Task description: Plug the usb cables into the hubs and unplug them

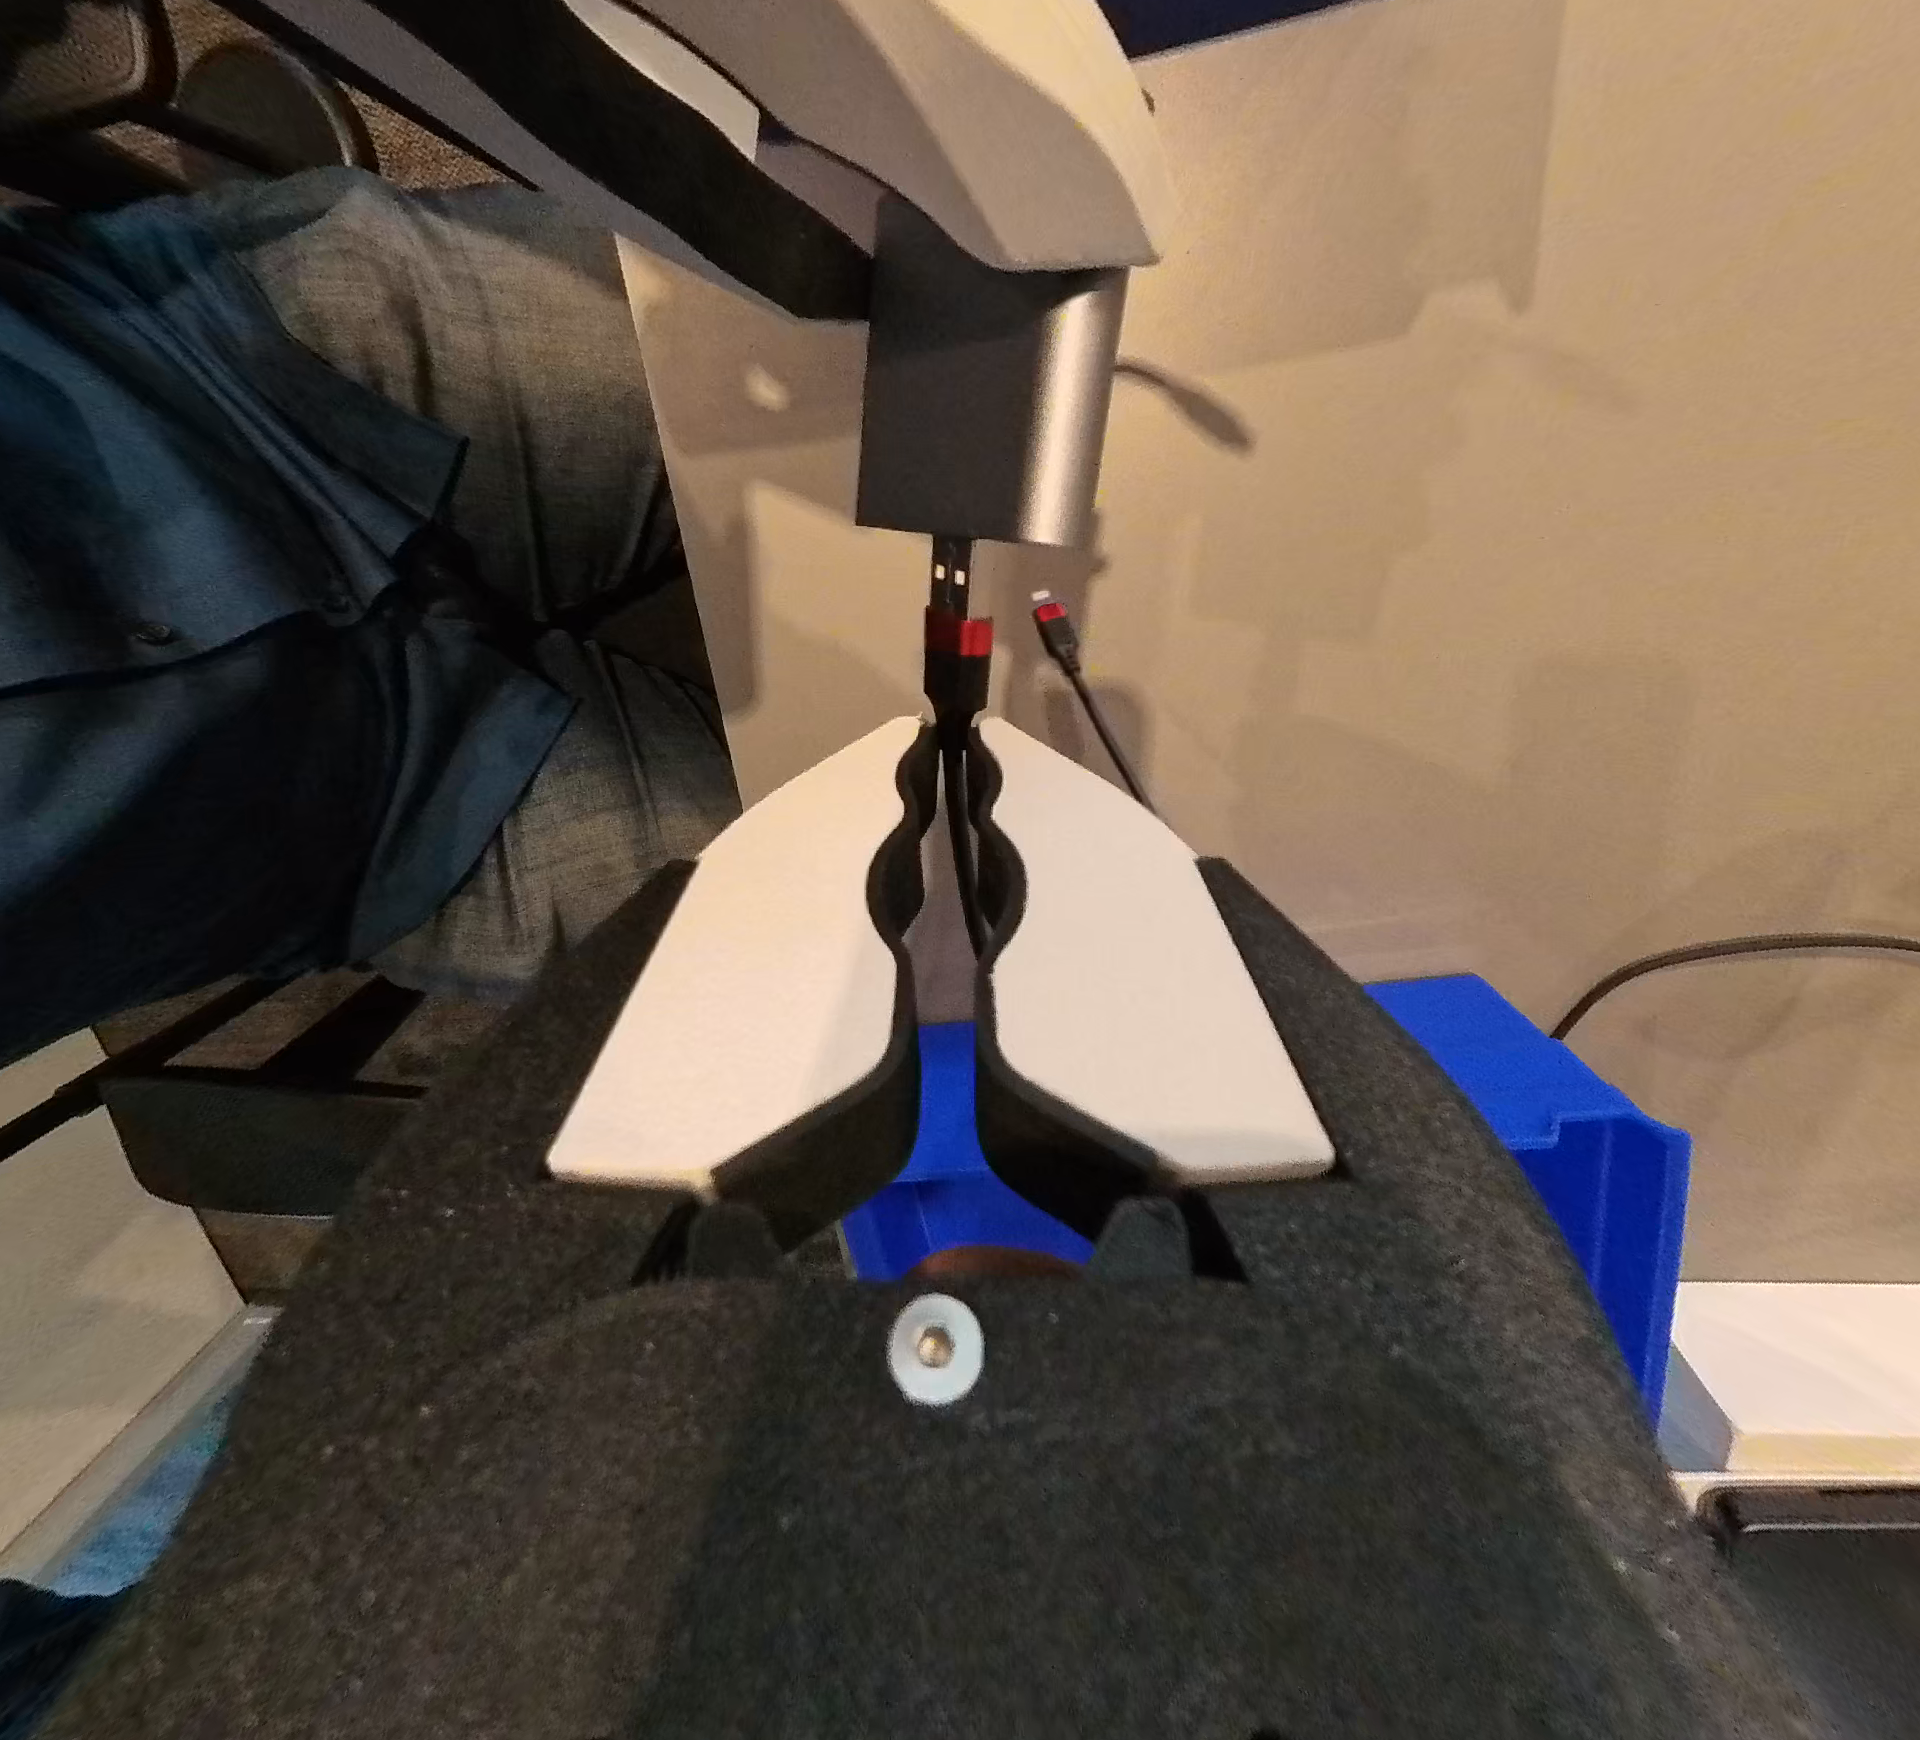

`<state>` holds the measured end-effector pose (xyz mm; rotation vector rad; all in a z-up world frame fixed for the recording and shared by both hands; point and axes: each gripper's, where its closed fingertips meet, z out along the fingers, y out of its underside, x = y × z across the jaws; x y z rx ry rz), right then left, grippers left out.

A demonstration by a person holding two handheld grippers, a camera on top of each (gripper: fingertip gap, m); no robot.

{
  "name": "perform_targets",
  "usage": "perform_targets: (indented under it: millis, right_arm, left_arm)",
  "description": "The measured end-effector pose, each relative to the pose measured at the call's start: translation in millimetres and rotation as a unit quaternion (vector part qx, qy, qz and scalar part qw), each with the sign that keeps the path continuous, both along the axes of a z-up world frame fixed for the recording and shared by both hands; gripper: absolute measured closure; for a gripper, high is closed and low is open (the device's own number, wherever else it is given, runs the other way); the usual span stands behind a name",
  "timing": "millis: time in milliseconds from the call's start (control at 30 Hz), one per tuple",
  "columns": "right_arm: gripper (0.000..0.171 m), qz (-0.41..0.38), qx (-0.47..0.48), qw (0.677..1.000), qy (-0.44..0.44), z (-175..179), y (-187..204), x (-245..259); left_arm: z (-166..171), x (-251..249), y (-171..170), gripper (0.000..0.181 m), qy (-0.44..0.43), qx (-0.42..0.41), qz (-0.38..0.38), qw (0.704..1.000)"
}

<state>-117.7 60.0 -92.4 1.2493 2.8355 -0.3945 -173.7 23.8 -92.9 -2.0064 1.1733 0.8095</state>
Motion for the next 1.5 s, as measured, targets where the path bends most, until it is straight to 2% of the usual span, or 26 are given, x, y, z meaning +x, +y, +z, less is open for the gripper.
perform_targets:
  millis: [900,1300,1500]
  right_arm:
    - [0.167,-0.011,0.007,1.000,-0.005,-3,0,1]
    - [0.167,-0.005,-0.043,0.999,0.011,2,-1,4]
    - [0.167,-0.016,-0.037,0.999,-0.008,-13,6,6]
  left_arm:
    - [-5,-2,3,0.121,0.036,-0.002,0.007,0.999]
    - [-2,1,3,0.121,0.010,0.018,-0.006,1.000]
    - [-18,-3,6,0.121,0.019,-0.012,0.006,1.000]
